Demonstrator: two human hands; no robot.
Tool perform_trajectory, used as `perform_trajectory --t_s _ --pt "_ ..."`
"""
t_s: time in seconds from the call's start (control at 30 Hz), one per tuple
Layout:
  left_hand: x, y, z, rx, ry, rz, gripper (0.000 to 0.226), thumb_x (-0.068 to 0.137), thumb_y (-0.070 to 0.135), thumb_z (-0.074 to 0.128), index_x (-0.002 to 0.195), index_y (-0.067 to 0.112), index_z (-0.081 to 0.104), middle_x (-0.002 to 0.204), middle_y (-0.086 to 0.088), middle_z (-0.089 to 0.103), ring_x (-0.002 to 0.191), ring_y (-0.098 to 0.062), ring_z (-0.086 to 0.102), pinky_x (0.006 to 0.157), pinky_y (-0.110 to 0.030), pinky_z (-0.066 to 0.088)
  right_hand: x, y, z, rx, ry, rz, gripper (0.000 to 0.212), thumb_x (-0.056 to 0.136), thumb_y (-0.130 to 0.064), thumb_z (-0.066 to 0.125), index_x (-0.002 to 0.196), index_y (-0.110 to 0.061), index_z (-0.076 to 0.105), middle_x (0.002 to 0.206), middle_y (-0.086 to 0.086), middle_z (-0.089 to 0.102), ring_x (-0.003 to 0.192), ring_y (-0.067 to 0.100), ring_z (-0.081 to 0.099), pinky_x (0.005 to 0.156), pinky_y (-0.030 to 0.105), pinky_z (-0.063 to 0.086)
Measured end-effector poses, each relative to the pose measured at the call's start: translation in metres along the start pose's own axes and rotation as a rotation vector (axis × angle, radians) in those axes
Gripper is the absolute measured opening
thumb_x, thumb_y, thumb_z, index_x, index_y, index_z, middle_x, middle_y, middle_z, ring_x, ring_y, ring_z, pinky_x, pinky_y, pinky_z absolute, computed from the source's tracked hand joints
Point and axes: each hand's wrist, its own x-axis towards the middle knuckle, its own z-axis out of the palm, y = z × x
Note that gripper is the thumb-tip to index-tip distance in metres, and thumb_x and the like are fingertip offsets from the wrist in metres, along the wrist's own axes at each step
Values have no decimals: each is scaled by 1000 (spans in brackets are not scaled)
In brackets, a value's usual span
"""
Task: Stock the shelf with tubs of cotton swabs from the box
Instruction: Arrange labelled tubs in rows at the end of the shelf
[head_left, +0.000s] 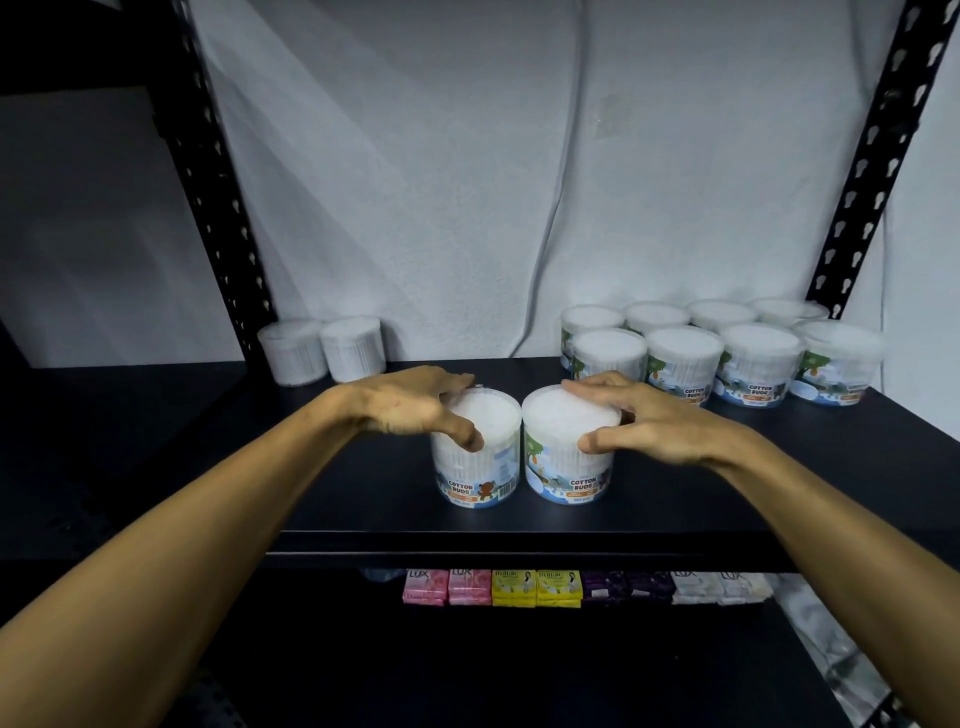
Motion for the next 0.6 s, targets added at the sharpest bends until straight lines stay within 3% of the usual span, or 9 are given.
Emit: perform_trajectory --t_s 0.07,0.13,0.2,0.27,0.37,0.6 --pt "-3 -5 1 -36 15 17 102 74 48 77 154 19 20 154 4 34 136 -15 37 107 -25 31 -2 0 -1 35 -11 13 88 60 -65 65 140 -50 31 147 -14 30 137 7 27 116 38 24" --pt "-9 -13 5 -50 113 30 105 74 55 76 155 29 15 158 7 25 140 -16 31 113 -33 29 -7 1 0 83 -14 7 89 59 -67 68 137 -58 27 150 -15 25 139 7 24 116 41 24" --pt "-18 -22 16 -46 293 59 106 64 71 73 151 38 23 156 8 26 139 -14 33 111 -41 36 -15 2 6 72 50 0 93 57 -71 67 139 -57 24 150 -16 25 139 5 25 115 41 27" --pt "-25 -31 33 -74 457 101 98 61 74 72 146 40 35 148 8 37 133 -9 39 107 -39 43 -25 2 16 41 188 -6 96 57 -73 67 141 -52 27 145 -15 32 132 5 35 107 36 40" --pt "-30 -37 59 -114 538 109 85 63 67 76 139 40 47 137 8 48 123 -6 48 102 -35 47 -39 3 34 36 350 -23 84 64 -56 75 138 -46 38 134 -11 41 117 5 50 90 23 51" --pt "-21 -31 82 -308 594 77 74 74 34 82 140 34 50 128 5 62 112 -1 60 94 -15 47 -38 2 47 154 477 -1 69 69 -33 82 131 -36 51 121 -8 51 105 8 58 86 23 54"
